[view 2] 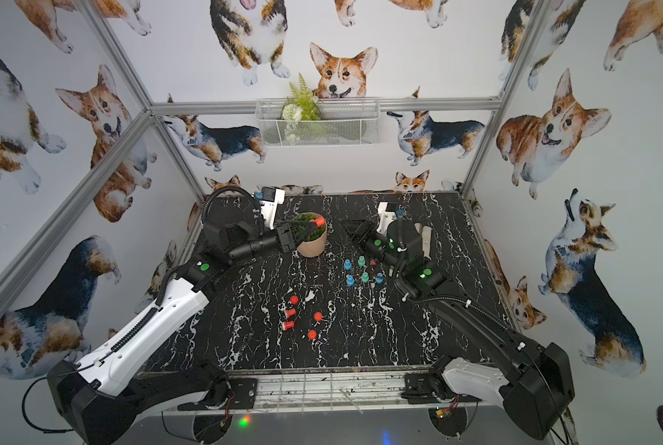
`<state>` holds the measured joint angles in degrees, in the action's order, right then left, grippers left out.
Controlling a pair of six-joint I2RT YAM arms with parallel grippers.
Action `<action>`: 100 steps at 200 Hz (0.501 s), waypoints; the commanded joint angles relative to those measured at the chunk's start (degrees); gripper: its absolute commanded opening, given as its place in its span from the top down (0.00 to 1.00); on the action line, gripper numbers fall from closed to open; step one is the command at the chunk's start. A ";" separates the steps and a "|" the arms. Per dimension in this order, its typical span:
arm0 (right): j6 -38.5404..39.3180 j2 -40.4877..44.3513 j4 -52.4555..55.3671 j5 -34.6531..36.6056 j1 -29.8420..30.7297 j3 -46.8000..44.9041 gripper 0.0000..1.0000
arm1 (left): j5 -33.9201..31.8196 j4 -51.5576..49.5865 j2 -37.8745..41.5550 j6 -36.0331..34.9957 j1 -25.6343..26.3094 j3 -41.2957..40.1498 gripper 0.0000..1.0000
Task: Close the stamp cap
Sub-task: Pick up the stamp from the center of the board.
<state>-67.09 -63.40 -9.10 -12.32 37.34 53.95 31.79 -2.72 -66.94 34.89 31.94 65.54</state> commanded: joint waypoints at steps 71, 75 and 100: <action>67.77 14.38 2.82 -27.70 -0.39 3.27 0.60 | 25.43 -2.41 3.32 5.59 -0.56 2.58 0.97; 70.14 14.99 3.53 -27.99 -0.22 3.24 0.59 | 25.96 -2.46 3.62 5.81 -0.57 2.58 0.97; 80.70 15.81 9.81 -30.58 0.18 5.62 0.58 | 29.29 -3.05 4.95 6.89 -0.57 2.93 0.97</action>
<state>-5.48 -47.94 -6.00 -36.75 37.15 57.25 54.74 -5.82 -63.05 39.70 31.51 67.66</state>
